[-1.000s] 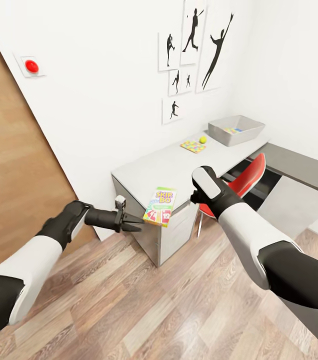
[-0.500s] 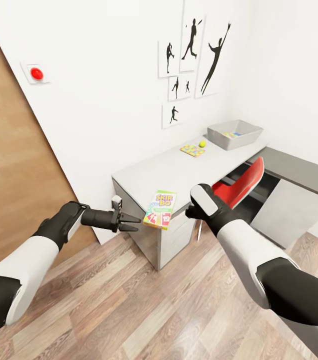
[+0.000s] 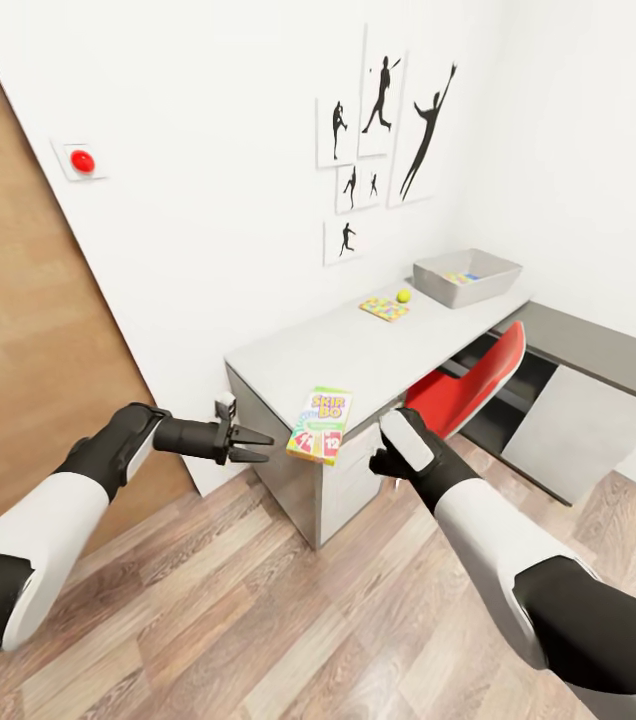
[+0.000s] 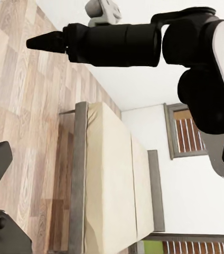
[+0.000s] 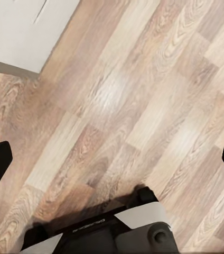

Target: Put all the toys in the child's room - the three board games (two on the bed and one on the table), the two jigsaw puzzles on the table, and the tennis ball on the table - inside the toy box on the table in the child's room.

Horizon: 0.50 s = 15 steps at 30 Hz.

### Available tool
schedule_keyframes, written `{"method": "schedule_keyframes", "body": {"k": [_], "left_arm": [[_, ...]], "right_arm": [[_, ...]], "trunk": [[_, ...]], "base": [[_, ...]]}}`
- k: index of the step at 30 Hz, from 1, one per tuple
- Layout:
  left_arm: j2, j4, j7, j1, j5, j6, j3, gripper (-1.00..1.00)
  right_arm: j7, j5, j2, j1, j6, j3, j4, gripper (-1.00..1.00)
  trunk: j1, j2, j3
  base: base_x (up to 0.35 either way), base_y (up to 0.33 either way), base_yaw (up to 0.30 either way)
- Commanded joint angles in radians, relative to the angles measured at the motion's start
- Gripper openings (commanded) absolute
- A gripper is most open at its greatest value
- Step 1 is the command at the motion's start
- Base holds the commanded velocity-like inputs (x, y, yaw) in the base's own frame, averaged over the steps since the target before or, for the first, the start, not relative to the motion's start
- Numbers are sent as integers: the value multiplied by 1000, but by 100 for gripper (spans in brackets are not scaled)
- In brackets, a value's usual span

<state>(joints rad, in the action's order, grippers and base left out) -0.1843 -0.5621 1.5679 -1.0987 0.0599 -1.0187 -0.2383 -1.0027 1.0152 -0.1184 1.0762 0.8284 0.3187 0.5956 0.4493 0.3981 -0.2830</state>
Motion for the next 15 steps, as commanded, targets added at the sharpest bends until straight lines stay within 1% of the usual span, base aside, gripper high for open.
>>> {"method": "schedule_keyframes", "body": {"k": [1, 6, 12, 15], "left_arm": [[-3, 0, 3, -1, 6, -11, -7, 100], [-6, 0, 3, -1, 6, -11, -7, 100], [-7, 0, 3, -1, 6, -11, -7, 100], [-7, 1, 3, -1, 6, -11, -7, 100]], "right_arm": [[-7, 9, 3, -8, -2, 4, 1, 100], [11, 9, 9, -21, -10, 3, 0, 100], [23, 11, 8, -28, -11, 5, -3, 100], [25, 10, 7, -48, -14, 5, -2, 100]], "trunk": [[1, 2, 0], [1, 2, 8], [1, 2, 18], [1, 2, 23]], "base": [[0, 0, 0], [0, 0, 0], [0, 0, 0], [0, 0, 0]]}}
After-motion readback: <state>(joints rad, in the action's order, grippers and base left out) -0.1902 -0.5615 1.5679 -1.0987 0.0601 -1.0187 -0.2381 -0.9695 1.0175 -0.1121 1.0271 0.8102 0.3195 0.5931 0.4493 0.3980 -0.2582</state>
